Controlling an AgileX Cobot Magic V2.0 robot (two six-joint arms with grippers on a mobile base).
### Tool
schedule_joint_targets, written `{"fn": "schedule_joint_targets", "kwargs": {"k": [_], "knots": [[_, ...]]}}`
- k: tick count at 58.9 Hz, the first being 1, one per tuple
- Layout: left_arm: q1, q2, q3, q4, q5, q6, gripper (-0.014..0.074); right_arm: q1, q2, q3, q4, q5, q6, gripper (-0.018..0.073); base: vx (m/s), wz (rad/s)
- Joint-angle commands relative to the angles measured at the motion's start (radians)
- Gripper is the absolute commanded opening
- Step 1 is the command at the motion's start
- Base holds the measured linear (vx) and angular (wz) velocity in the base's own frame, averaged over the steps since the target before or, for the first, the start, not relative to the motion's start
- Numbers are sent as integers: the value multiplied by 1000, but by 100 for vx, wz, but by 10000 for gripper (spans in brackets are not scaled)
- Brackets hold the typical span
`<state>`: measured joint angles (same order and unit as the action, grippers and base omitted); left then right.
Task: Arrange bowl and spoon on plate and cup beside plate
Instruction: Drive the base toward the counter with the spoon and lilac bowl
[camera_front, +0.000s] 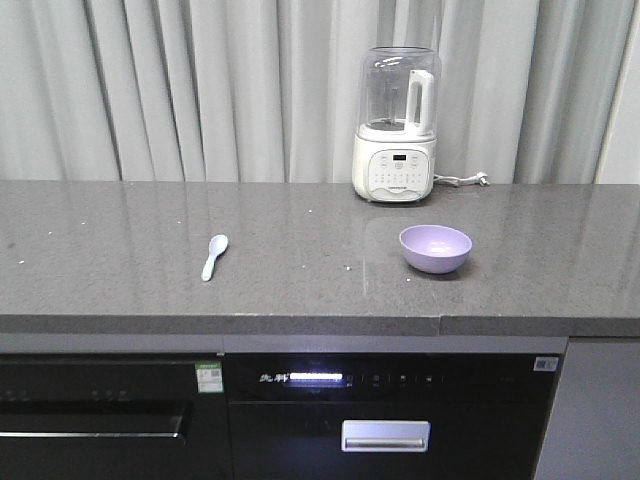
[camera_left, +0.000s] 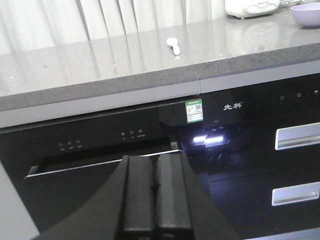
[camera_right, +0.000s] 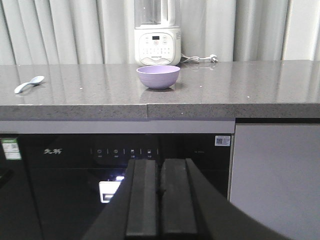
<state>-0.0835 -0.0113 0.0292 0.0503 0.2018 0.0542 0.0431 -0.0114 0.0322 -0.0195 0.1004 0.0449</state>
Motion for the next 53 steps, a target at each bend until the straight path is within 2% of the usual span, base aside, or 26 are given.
{"fn": "schedule_joint_targets", "kwargs": {"k": [1, 53], "knots": [[-1, -4, -28, -9, -75, -6, -6, -6, 6, 2, -9, -83, -11, -8, 33, -8], [-1, -4, -28, -9, -75, -6, -6, -6, 6, 2, -9, -83, -11, -8, 39, -1]]}}
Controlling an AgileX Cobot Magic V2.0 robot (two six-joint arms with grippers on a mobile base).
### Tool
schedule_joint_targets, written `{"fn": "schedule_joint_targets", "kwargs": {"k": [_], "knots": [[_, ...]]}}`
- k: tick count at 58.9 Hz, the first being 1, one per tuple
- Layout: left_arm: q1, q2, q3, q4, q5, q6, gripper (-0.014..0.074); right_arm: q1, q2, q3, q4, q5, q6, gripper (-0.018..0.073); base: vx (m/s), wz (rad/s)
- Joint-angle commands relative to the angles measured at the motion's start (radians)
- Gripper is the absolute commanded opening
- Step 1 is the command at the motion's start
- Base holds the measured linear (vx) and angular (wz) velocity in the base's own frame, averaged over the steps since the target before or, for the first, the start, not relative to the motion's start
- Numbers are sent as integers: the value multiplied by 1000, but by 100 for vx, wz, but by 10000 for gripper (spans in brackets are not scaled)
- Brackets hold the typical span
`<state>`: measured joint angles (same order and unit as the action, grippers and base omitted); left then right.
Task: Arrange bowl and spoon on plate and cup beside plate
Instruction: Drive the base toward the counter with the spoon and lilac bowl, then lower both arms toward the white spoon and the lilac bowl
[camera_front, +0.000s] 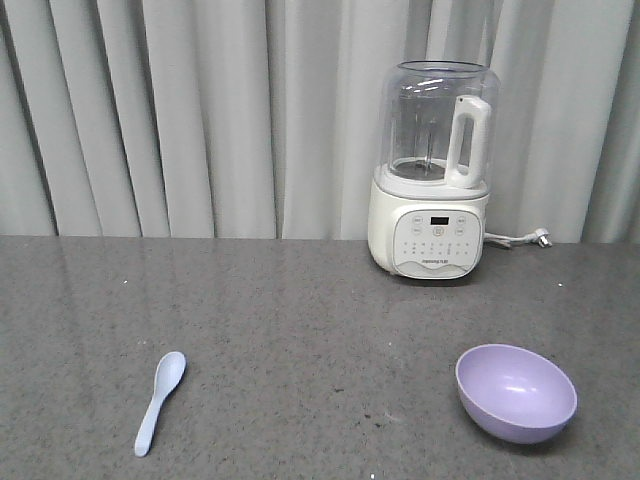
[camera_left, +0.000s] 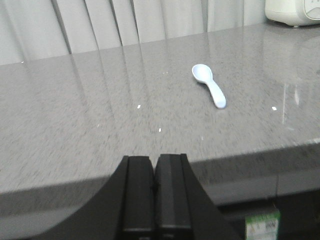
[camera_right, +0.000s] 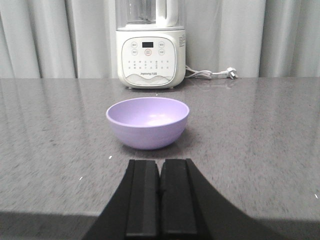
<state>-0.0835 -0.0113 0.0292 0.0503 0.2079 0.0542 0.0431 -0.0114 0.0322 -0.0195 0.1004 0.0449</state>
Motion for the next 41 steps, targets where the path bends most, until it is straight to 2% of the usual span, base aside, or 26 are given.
{"fn": "schedule_joint_targets", "kwargs": {"k": [1, 18, 41], "knots": [[-1, -4, -28, -9, -82, -6, -6, -6, 6, 2, -9, -83, -11, -8, 32, -8], [-1, -4, -28, -9, -82, -6, -6, -6, 6, 2, -9, -83, -11, -8, 23, -7], [-1, -4, -28, -9, -82, -6, -6, -6, 6, 2, -9, -83, -11, -8, 3, -1]]}}
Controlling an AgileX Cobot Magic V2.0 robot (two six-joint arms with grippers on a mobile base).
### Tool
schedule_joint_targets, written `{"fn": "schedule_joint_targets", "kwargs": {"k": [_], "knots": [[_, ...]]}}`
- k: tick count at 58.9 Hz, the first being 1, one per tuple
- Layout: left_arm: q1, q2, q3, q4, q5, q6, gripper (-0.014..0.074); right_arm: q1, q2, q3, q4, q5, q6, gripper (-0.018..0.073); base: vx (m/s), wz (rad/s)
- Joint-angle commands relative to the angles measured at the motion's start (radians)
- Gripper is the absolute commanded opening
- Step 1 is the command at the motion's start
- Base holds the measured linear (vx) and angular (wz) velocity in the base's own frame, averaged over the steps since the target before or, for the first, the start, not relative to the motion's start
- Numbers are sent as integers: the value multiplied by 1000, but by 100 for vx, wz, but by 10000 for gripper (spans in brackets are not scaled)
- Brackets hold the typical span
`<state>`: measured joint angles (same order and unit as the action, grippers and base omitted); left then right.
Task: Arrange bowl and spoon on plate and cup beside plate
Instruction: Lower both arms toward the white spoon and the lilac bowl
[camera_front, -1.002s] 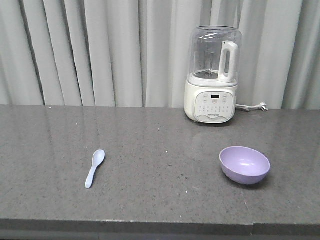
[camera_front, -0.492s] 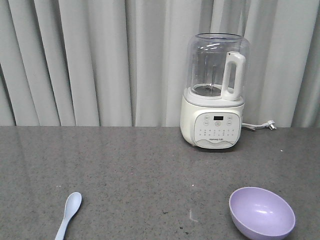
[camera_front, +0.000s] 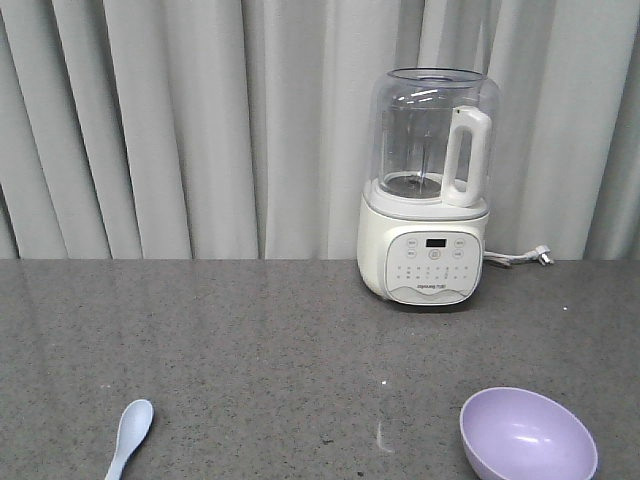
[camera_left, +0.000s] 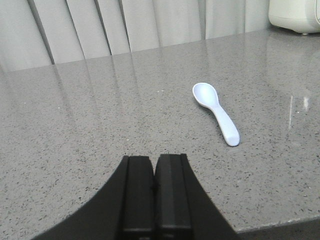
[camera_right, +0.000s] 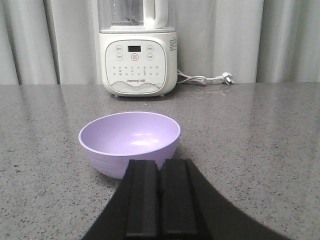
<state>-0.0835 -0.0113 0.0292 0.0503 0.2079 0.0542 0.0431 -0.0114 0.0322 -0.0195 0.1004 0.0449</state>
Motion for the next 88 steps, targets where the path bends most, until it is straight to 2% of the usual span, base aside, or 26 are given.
{"fn": "schedule_joint_targets", "kwargs": {"k": [1, 21, 26, 28, 34, 37, 42, 47, 55, 64, 69, 80, 85, 88], "knots": [[-1, -4, -28, -9, -82, -6, -6, -6, 6, 2, -9, -83, -11, -8, 0, 0], [-1, -4, -28, -19, -117, -13, -6, -6, 6, 2, -9, -116, -11, -8, 0, 0], [-1, -4, -29, -17, -200, -14, -6, -6, 6, 1, -1, -193, -10, -8, 0, 0], [-1, -4, -29, -27, -254, -29, -6, -6, 6, -2, -1, -215, -10, -8, 0, 0], [-1, -3, -47, -108, -381, -141, -6, -6, 8, -60, 1, -219, -10, -8, 0, 0], [-1, 2, -84, -120, -389, -170, -6, -6, 23, -120, 1, -203, -11, -8, 0, 0], [-1, 38, -199, -118, -370, -165, -6, -6, 93, -262, -19, -180, -15, -8, 0, 0], [-1, 133, -348, -110, -369, -148, -6, -6, 211, -423, -44, -172, -18, -8, 0, 0], [-1, 361, -613, -111, -358, -64, -6, -6, 482, -701, -60, -164, -18, -8, 0, 0], [-1, 635, -826, -112, -333, -32, -6, -6, 772, -897, -54, -184, -11, -8, 0, 0], [-1, 757, -877, -113, -333, -32, -6, -6, 877, -934, -51, -181, -7, -8, 0, 0], [-1, 921, -875, -111, -328, -29, -2, -6, 1007, -932, -57, -174, -13, -5, 0, 0], [-1, 957, -875, -110, -324, -29, 26, -6, 1023, -932, -65, -166, -15, 30, 0, 0], [-1, 967, -875, -110, -324, -29, 72, -6, 1023, -932, -70, -165, -15, 78, 0, 0]]}}
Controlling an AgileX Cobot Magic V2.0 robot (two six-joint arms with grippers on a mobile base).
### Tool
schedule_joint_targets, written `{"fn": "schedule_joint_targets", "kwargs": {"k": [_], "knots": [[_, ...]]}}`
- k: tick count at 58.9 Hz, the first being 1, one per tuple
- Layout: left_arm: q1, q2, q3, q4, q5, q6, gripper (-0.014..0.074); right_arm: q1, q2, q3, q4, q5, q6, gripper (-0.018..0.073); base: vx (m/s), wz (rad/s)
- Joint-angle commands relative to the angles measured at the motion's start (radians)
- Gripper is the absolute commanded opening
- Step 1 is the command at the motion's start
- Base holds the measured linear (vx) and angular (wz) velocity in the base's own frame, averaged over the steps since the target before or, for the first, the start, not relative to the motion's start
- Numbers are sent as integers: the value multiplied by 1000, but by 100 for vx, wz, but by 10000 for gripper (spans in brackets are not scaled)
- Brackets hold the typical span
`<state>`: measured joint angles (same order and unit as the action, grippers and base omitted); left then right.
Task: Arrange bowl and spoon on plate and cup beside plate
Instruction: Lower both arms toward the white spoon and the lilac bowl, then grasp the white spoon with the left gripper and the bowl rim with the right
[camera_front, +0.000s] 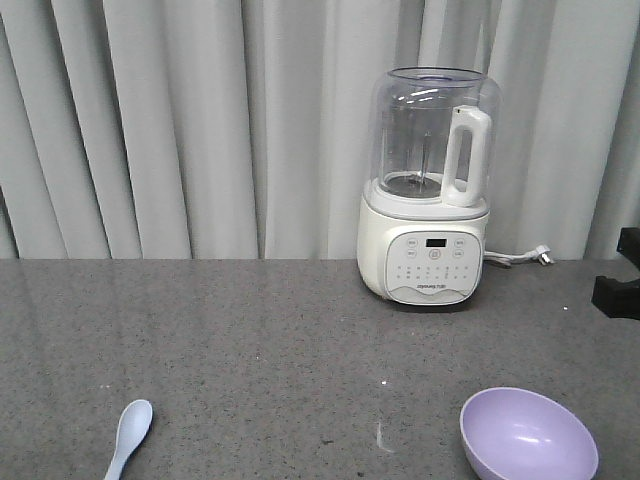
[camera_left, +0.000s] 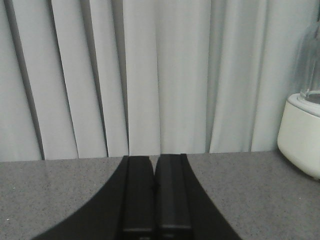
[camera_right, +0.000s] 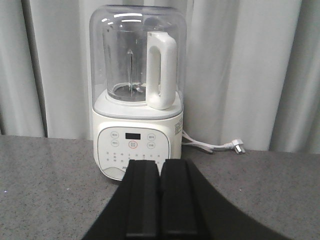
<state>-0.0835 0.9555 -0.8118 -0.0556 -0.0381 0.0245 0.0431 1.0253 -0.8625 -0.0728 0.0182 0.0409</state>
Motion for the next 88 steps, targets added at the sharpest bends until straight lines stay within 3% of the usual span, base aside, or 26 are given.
{"fn": "schedule_joint_targets", "kwargs": {"k": [1, 5, 17, 24, 28, 34, 49, 60, 72, 88], "knots": [[-1, 5, -34, -4, -78, 1, 83, -6, -14, -38, -20, -83, -11, 98, 0, 0], [-1, 6, -35, -4, -76, 1, 166, -6, -14, -38, -27, -76, -11, 199, 0, 0], [-1, 6, -35, -6, -74, 1, 493, -6, -14, -38, -26, -68, -10, 614, 0, 0], [-1, 6, -35, -14, -75, -10, 592, -6, -14, -38, 1, -88, 9, 727, 0, 0], [-1, 6, -35, -18, -72, -10, 603, -6, -14, -44, 46, -32, 44, 728, 0, 0], [-1, 6, -35, -15, -23, -10, 590, -19, 13, -114, 73, 247, 47, 704, 0, 0], [-1, 43, -36, -26, 237, -10, 576, -22, 214, -338, 73, 737, 72, 660, 0, 0], [-1, 99, -64, -78, 358, -1, 576, -22, 345, -343, 27, 838, 71, 654, 0, 0], [-1, 231, -244, -123, 627, 1, 576, -22, 444, -343, 51, 838, 71, 646, 0, 0], [-1, 477, -414, -372, 882, 136, 576, -22, 466, -343, 40, 820, 69, 637, 0, 0]]}}
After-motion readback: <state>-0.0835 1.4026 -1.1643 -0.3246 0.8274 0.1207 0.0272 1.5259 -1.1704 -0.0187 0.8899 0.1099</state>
